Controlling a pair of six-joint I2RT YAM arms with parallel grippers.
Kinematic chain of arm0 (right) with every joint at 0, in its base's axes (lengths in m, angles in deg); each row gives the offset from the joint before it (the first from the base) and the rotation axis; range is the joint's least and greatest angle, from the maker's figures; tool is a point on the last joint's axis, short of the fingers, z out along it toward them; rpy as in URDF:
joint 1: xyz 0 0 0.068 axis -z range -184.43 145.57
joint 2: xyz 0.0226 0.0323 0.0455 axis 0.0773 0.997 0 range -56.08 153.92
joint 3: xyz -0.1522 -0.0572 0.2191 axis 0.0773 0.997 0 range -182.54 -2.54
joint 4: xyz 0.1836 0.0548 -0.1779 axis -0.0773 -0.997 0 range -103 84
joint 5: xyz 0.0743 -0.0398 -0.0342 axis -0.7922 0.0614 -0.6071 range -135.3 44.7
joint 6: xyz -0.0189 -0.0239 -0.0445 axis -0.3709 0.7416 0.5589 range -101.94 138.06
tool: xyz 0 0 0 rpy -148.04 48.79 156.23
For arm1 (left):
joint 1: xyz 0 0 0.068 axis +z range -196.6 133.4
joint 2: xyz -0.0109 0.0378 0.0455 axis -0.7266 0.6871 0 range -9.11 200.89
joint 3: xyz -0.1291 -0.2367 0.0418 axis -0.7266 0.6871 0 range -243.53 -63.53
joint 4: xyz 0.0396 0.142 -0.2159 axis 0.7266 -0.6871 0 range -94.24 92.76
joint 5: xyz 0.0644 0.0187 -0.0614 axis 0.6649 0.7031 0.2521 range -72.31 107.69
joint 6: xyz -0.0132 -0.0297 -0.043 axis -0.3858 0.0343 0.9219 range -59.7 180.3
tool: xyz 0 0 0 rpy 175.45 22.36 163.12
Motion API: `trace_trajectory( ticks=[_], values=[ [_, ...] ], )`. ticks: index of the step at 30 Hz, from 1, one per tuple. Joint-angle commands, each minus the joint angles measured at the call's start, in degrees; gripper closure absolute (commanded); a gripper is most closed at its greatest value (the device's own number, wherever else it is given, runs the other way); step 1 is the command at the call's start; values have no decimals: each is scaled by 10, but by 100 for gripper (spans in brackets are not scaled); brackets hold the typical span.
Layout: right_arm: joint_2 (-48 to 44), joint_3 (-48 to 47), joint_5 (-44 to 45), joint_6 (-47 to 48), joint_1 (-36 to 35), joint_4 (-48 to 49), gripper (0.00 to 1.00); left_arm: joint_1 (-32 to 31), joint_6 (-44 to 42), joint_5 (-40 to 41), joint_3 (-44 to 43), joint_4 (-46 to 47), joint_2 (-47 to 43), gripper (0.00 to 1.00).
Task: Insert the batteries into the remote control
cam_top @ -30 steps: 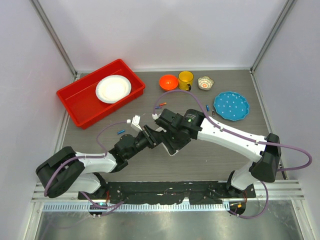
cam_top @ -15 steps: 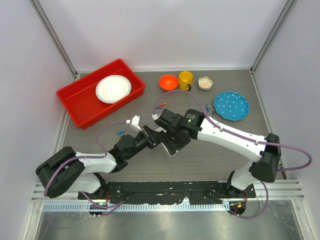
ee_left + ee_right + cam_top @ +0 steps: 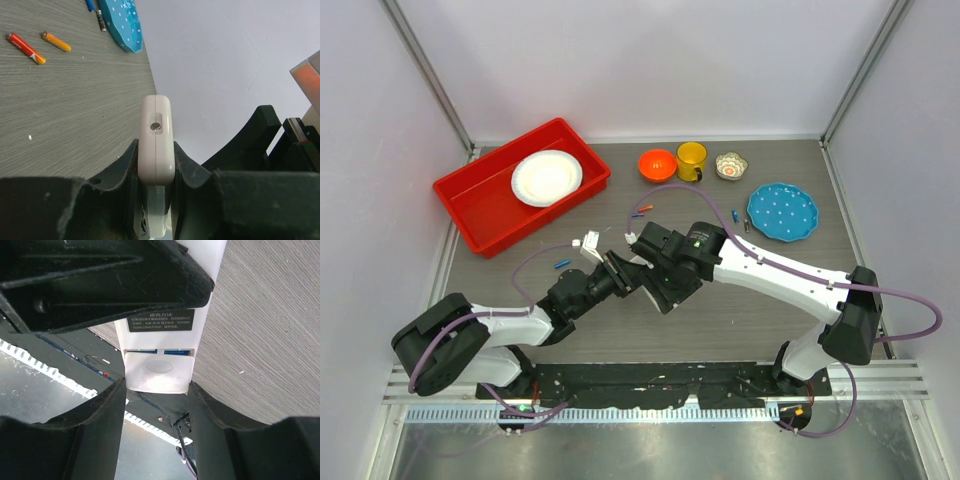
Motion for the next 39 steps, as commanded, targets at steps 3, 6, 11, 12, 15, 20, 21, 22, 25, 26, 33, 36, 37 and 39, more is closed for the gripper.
trace_trajectory(
  ticks=[3,6,11,12,15,20,21,22,25,26,33,36,37,39],
  values=[
    [-21,-4,-1,-3,-4,22,99,3,3,-9,-6,60,-7,100],
    [-18,-3,-1,-3,-4,24,99,2,4,-12,-6,69,-4,100],
    [-18,1,6,-4,-4,28,99,2,7,-19,-4,77,-3,100],
    [-18,1,7,-4,-4,27,99,2,7,-21,-5,81,-3,100],
    [-17,0,13,-2,-3,28,99,2,10,-35,-4,107,5,100],
    [-16,-9,16,2,0,27,99,1,30,-70,-2,194,51,100],
    [-16,-9,17,2,0,27,99,1,32,-73,-3,210,57,100],
    [-16,-12,17,3,2,26,99,2,36,-76,-3,216,61,100],
    [-18,-13,18,3,3,25,99,2,38,-81,-3,231,71,100],
    [-17,-13,18,5,4,26,99,1,38,-81,-4,232,72,100],
    [-16,-11,18,5,8,26,99,1,38,-83,-3,240,71,100],
    [-16,-9,20,5,8,25,98,1,38,-83,-3,241,70,100],
    [-17,-8,20,6,8,25,95,1,38,-83,-3,242,70,100],
    [-17,-7,20,4,8,25,92,1,38,-83,-3,242,70,100]
  ],
)
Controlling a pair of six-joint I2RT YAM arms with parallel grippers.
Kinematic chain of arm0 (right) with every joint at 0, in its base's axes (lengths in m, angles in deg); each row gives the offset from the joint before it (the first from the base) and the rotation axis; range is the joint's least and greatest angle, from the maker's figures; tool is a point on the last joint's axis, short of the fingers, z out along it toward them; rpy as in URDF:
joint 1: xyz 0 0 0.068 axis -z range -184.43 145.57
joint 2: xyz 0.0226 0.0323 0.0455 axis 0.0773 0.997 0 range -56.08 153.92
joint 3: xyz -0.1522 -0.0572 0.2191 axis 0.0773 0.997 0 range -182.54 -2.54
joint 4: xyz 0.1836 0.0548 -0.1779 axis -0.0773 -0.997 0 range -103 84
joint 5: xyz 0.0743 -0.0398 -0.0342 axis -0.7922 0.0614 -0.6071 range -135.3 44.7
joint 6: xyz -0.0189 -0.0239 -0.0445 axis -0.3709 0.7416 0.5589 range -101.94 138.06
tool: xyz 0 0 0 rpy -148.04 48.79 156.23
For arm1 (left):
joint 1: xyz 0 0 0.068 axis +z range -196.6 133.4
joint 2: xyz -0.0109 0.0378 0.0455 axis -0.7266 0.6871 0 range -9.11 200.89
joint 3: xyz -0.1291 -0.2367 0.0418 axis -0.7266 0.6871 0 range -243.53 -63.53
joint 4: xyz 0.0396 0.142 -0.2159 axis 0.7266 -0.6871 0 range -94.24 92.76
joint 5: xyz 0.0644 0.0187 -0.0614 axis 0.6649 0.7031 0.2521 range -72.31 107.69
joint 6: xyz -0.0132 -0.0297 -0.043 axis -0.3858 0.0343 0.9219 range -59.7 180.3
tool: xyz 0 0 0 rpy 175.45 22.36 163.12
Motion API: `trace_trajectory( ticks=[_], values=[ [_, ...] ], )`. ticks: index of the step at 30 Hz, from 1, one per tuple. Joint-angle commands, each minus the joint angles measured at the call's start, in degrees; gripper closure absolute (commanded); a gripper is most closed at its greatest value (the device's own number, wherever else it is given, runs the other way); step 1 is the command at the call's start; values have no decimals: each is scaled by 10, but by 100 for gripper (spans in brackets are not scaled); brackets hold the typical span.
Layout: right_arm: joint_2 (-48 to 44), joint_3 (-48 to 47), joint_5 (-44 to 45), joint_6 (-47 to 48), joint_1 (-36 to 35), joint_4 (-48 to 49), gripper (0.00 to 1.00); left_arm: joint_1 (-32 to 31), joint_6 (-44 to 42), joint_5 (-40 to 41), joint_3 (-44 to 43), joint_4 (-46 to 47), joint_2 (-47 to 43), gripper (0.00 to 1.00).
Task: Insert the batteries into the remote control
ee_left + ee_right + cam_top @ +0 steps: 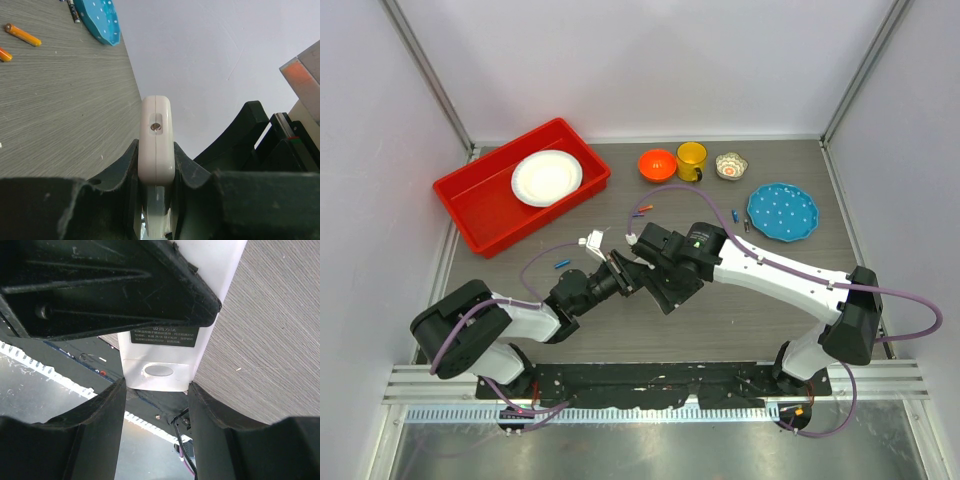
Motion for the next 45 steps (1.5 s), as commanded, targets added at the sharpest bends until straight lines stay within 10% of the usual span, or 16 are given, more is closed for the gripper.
trace_trajectory(
  ticks=[1,45],
  values=[
    [-18,-7,12,3,4,31,89,-3,10,-26,-3,119,-5,100],
    [-25,-25,8,-4,3,23,28,-3,-8,-15,-4,87,-8,100]
  ],
)
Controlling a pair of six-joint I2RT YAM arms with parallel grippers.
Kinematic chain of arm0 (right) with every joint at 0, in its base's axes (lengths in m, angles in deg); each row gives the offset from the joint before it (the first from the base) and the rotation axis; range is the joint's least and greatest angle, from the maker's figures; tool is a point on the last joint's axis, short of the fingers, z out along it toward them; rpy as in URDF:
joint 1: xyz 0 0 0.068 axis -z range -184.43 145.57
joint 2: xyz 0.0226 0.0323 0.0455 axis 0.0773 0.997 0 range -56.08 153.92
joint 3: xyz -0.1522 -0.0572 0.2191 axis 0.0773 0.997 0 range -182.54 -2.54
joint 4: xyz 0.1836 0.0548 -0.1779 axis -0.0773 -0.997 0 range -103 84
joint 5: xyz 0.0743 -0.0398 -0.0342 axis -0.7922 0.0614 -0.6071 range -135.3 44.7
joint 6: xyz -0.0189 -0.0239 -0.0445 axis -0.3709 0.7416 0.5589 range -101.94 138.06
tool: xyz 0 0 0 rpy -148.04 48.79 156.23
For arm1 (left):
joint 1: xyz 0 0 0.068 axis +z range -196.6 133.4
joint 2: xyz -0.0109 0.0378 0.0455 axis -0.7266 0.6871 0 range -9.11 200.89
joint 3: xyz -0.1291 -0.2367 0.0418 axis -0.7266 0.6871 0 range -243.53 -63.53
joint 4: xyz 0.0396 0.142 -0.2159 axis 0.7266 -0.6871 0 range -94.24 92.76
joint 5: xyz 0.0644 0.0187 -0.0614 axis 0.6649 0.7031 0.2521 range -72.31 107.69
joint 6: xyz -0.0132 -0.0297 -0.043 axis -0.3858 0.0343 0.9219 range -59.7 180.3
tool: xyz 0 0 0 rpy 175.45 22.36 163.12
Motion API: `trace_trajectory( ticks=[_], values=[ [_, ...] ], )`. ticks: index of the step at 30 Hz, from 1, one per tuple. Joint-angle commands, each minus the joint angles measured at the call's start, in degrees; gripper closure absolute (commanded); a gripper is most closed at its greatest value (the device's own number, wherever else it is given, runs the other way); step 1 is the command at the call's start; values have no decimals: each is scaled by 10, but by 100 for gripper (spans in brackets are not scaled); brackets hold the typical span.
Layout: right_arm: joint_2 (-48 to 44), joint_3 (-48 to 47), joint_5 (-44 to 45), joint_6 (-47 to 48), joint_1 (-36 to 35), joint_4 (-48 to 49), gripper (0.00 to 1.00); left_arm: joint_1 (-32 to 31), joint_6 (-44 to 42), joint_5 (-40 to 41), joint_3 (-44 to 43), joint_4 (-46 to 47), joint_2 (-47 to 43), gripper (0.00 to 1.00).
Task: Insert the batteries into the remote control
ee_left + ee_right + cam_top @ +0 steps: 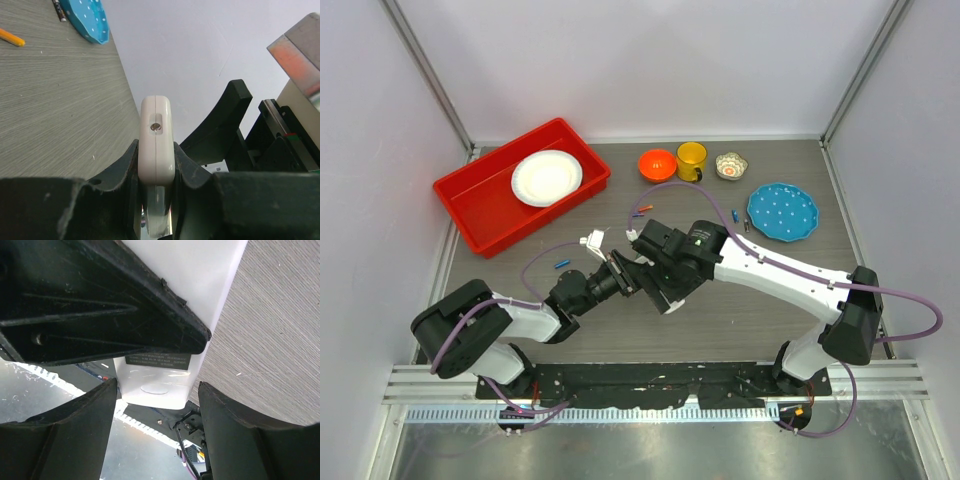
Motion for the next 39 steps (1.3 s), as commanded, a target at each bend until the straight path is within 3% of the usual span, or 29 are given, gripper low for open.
trace_trajectory(
  ticks=[1,4,5,13,19,24,27,39],
  values=[
    [-24,-24,8,-1,2,12,28,-3,-8,-6,-5,67,-11,100],
    [-27,-35,6,-4,2,13,25,-3,-9,-6,-5,62,-10,100],
    [-28,-40,7,-5,2,13,18,-3,-10,-6,-6,60,-9,100],
    [-60,-75,31,-16,12,39,14,-3,-4,-1,-4,61,-3,100],
    [-184,53,55,-82,77,177,14,4,-1,-2,-8,61,-19,100],
    [-302,212,-35,-130,166,340,14,30,19,-46,-13,61,-39,100],
    [-327,265,-107,-154,186,397,14,42,26,-74,-15,61,-44,100],
    [-416,404,-273,-193,224,539,14,73,74,-177,-38,80,-18,100]
  ],
)
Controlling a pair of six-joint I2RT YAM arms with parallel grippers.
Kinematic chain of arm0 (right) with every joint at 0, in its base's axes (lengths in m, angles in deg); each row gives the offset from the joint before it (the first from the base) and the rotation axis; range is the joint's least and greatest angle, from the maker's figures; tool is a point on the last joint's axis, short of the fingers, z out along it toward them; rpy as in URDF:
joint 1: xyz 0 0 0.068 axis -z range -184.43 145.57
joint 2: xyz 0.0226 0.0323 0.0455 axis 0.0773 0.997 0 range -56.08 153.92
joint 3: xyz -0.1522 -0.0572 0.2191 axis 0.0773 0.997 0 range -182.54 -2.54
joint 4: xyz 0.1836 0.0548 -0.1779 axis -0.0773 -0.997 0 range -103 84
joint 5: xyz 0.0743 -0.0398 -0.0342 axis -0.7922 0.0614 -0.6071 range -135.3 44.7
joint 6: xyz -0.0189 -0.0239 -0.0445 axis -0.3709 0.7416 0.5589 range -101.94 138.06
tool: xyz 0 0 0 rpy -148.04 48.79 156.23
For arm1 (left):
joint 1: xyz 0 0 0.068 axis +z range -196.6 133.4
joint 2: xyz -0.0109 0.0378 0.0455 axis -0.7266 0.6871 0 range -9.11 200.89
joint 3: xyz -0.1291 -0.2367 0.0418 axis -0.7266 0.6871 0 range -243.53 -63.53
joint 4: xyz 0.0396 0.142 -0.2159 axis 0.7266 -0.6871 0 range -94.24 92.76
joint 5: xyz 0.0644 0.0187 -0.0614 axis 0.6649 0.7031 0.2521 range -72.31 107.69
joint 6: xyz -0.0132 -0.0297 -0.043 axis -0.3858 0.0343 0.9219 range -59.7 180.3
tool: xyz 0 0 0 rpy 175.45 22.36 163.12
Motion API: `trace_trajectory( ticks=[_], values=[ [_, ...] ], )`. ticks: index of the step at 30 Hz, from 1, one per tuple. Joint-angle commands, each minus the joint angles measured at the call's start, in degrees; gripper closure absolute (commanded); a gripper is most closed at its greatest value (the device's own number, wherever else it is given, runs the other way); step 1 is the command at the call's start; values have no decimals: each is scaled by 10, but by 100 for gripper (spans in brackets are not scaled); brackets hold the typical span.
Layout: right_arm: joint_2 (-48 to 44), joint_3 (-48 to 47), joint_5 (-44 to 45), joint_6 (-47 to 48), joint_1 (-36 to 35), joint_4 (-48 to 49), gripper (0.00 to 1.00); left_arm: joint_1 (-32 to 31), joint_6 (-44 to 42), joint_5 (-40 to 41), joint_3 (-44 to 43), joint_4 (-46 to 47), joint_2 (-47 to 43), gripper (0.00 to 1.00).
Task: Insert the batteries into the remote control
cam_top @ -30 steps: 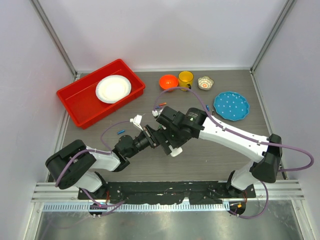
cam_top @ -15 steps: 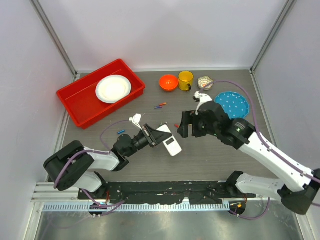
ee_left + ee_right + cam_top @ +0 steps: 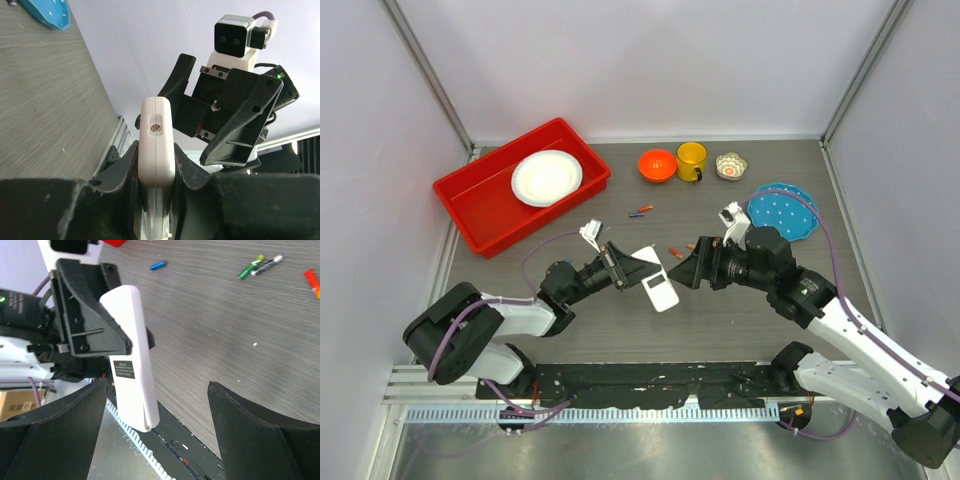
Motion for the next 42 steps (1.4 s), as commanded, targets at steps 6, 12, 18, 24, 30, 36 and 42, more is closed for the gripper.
trace_trajectory(
  ticks=[6,12,18,24,30,36,42],
  values=[
    [-26,62,-142,-25,10,124,14,16,52,-89,-50,86,39,100],
    [-20,73,-180,-16,11,125,14,19,72,-104,-66,109,67,100],
    [-17,83,-208,-12,11,128,21,21,75,-112,-75,116,75,100],
    [-11,104,-236,-25,10,152,26,22,73,-110,-74,121,77,100],
    [-8,110,-239,-35,11,167,35,22,75,-113,-75,129,79,100],
    [-2,126,-250,-56,11,197,44,22,75,-111,-69,138,75,100],
    [0,137,-249,-65,11,209,48,22,74,-108,-66,142,74,100]
  ],
)
